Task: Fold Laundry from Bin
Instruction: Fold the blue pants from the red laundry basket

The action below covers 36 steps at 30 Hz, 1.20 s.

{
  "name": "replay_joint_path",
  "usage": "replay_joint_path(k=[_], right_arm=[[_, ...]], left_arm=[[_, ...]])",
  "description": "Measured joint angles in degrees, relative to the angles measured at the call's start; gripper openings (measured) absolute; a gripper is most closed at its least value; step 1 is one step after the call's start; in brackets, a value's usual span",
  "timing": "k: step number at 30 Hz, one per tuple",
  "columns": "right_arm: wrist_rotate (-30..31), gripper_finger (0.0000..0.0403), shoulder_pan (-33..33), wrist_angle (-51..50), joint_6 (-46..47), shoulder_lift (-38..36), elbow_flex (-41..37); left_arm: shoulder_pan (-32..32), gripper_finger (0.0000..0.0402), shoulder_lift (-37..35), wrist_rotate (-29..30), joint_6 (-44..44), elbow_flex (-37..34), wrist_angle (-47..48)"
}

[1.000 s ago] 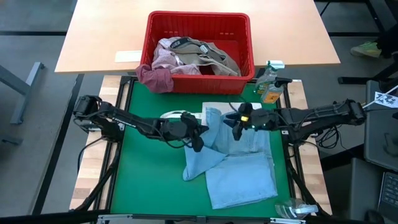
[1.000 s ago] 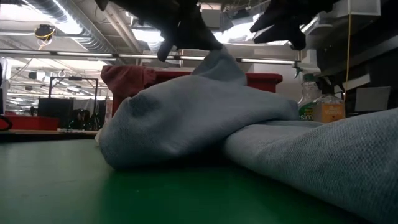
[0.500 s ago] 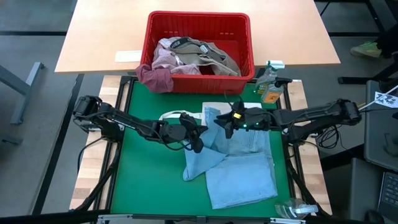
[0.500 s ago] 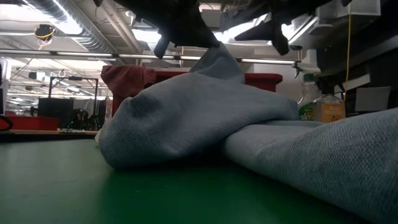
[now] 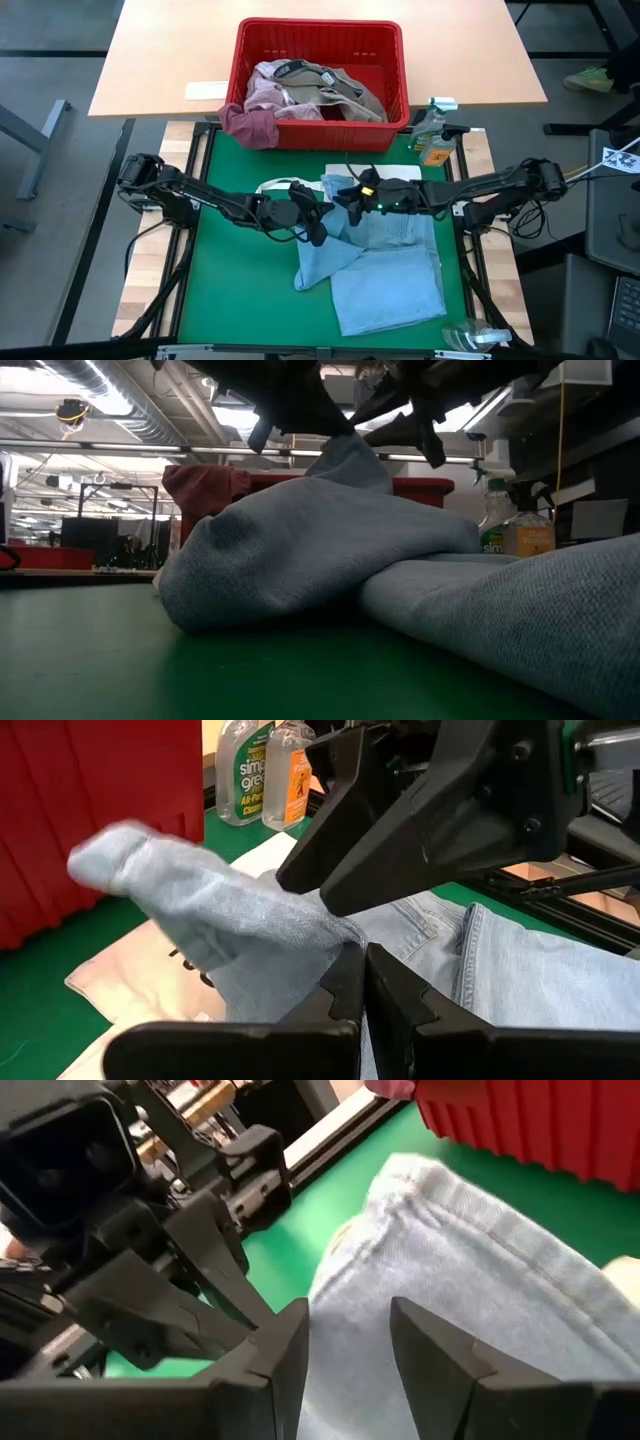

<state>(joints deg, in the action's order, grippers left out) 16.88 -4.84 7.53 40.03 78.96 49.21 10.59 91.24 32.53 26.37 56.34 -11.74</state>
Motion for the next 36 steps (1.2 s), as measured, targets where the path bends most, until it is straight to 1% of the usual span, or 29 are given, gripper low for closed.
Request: replay_joint_path(k=[7,12,14,19,31,36], right_arm=[[0.0,0.0143,0.0,0.7,0.0,0.6,0.0],[-5.4,0.0143,0.0,3.6,0.0,0.6,0.0],[-5.8,0.0143,0.0,4.3,0.0,0.5,0.0],[-5.9,0.0143,0.0,5.0,0.0,0.6,0.0],[-5.1,0.0143,0.0,6.4,0.0,4.1,0.0],[-6.0,0.0143,0.0,6.3,0.0,4.1,0.0]], left_arm=[[0.0,0.0000,0.0,-0.1,0.0,0.0,0.0],[0.0,0.0000,0.0,-0.1,0.0,0.0,0.0],[0.0,0.0000,0.0,-0.3,0.0,0.0,0.0],[0.0,0.0000,0.0,-0.3,0.0,0.0,0.1],[0.0,0.0000,0.1,-0.1,0.0,0.0,0.8],[0.0,0.0000,0.1,-0.1,-0.1,0.0,0.8]])
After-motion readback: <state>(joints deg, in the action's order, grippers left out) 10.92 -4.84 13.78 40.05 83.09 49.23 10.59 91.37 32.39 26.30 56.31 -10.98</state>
